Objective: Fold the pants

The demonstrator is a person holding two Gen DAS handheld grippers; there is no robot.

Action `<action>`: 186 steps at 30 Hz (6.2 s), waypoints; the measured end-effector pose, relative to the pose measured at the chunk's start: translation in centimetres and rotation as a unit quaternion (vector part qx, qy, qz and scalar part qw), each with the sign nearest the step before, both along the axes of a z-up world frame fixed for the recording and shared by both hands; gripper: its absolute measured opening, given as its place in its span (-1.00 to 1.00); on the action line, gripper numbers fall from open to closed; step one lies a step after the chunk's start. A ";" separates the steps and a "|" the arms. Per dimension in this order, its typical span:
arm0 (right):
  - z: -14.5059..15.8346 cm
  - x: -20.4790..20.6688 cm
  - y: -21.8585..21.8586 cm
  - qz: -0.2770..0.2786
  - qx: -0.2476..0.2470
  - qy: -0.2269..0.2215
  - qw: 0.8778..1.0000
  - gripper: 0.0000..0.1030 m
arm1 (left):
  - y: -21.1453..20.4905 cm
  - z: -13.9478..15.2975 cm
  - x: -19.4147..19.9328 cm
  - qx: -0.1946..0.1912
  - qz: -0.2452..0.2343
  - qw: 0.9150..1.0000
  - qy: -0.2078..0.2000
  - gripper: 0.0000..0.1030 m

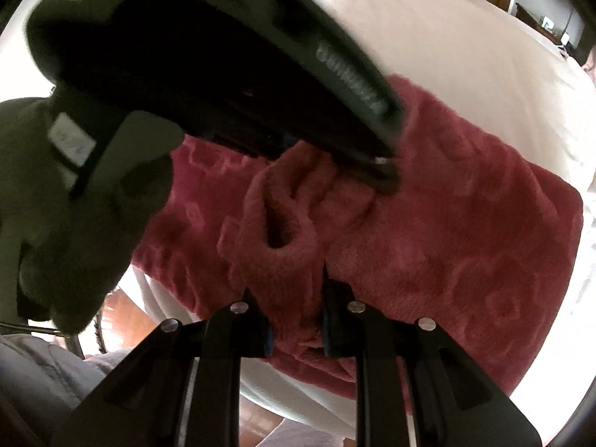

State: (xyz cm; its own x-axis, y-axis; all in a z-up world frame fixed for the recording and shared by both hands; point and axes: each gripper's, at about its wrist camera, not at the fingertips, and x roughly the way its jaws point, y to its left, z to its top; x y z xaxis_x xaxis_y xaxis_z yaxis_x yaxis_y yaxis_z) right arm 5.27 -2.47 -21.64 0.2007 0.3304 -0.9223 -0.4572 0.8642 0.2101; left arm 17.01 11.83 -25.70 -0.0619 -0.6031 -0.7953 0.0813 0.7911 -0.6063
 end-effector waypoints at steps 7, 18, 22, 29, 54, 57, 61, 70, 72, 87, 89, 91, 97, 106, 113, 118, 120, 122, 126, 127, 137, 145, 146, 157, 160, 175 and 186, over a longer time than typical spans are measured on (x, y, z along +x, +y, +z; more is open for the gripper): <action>1.1 0.0 3.2 0.041 0.037 -0.013 0.998 -0.63 | 4.4 3.6 -1.4 0.040 0.017 0.998 -0.055 -0.56; 1.7 0.0 -0.6 -0.005 0.056 0.034 0.998 -0.40 | 8.9 1.2 -3.3 0.088 0.036 0.993 -0.064 -0.53; 2.1 1.6 -5.8 -0.084 0.024 0.030 0.996 -0.40 | 8.4 0.5 -3.3 0.106 0.024 0.991 -0.075 -0.46; -1.9 6.2 -9.5 -0.151 -0.030 0.027 0.988 -0.40 | 7.8 0.7 -3.5 0.136 0.023 0.987 -0.086 -0.12; -1.5 10.4 -7.0 -0.100 -0.020 0.015 0.995 -0.39 | 10.5 0.6 -8.4 0.207 0.106 0.970 -0.065 0.26; -2.8 11.1 -6.6 -0.102 -0.024 0.027 0.994 -0.38 | 11.5 0.7 -8.6 0.195 0.106 0.973 -0.066 0.28; -2.8 11.0 -6.6 -0.111 -0.032 0.027 0.993 -0.38 | 13.4 1.8 -9.3 0.190 0.119 0.971 -0.080 0.28; 2.2 9.1 -4.0 -0.142 -0.071 -0.030 0.987 -0.07 | 26.1 6.6 -10.2 0.205 0.228 0.943 -0.132 0.47; 3.0 8.7 -2.6 -0.137 -0.075 -0.041 0.987 -0.02 | 29.6 7.1 -10.5 0.216 0.262 0.931 -0.138 0.54; 3.0 7.5 11.5 -0.015 -0.026 0.032 0.999 -0.01 | 42.4 0.2 -10.9 0.211 0.330 0.916 -0.079 0.64; 2.5 7.3 12.6 -0.004 -0.030 0.038 0.999 -0.01 | 42.9 -1.3 -10.5 0.198 0.324 0.922 -0.069 0.64; 2.0 6.9 13.3 0.003 -0.037 0.047 0.998 -0.01 | 43.2 -2.2 -9.9 0.190 0.319 0.926 -0.064 0.64; 1.8 6.4 13.2 -0.002 -0.052 0.056 0.997 -0.01 | 43.7 -4.9 -8.4 0.166 0.300 0.939 -0.043 0.67; 2.0 6.6 12.0 -0.021 -0.060 0.055 0.996 -0.01 | 42.9 -5.8 -7.4 0.149 0.301 0.941 -0.039 0.14; 2.6 7.2 10.6 -0.028 -0.046 0.044 0.998 -0.01 | 41.6 -3.2 -7.0 0.168 0.300 0.938 -0.042 -0.29; 3.4 7.5 9.1 -0.027 -0.025 0.031 0.999 -0.01 | 40.6 0.9 -7.6 0.178 0.311 0.931 -0.071 -0.32; 3.7 7.3 8.0 -0.028 -0.017 0.028 0.999 -0.01 | 39.5 2.9 -7.7 0.177 0.307 0.931 -0.090 -0.32; 3.7 7.1 6.8 -0.031 -0.012 0.028 0.999 -0.01 | 38.2 4.8 -7.8 0.179 0.298 0.931 -0.108 -0.33; 3.5 6.3 3.8 -0.043 -0.003 0.032 0.999 -0.01 | 34.2 8.5 -8.1 0.185 0.275 0.933 -0.140 -0.33; 3.5 6.1 2.9 -0.047 -0.001 0.034 0.998 -0.01 | 32.9 9.3 -8.2 0.187 0.270 0.933 -0.147 -0.34; 3.7 4.2 -4.8 -0.082 0.028 0.025 0.996 -0.01 | 19.6 15.4 -9.4 0.209 0.202 0.933 -0.212 -0.35; 3.6 3.2 -10.9 -0.125 0.046 0.021 0.991 -0.01 | 7.0 16.4 -9.1 0.233 0.116 0.935 -0.240 -0.34; 3.6 3.0 -11.6 -0.131 0.048 0.020 0.990 -0.01 | 5.3 16.1 -8.9 0.232 0.102 0.937 -0.240 -0.34; 3.1 1.2 -18.3 -0.201 0.056 0.022 0.978 -0.01 | -6.8 10.1 -7.3 0.265 0.009 0.941 -0.212 -0.33; 2.8 0.7 -19.7 -0.216 0.055 0.026 0.975 -0.01 | -8.6 8.8 -6.9 0.276 -0.012 0.938 -0.207 -0.30; 1.7 0.1 -21.7 -0.231 0.048 0.037 0.971 -0.01 | -14.2 6.7 -6.8 0.188 -0.059 0.959 -0.205 0.22; 3.4 1.1 -20.1 -0.204 0.098 0.029 0.974 -0.01 | -6.2 9.3 -8.0 0.134 0.059 0.969 -0.198 0.37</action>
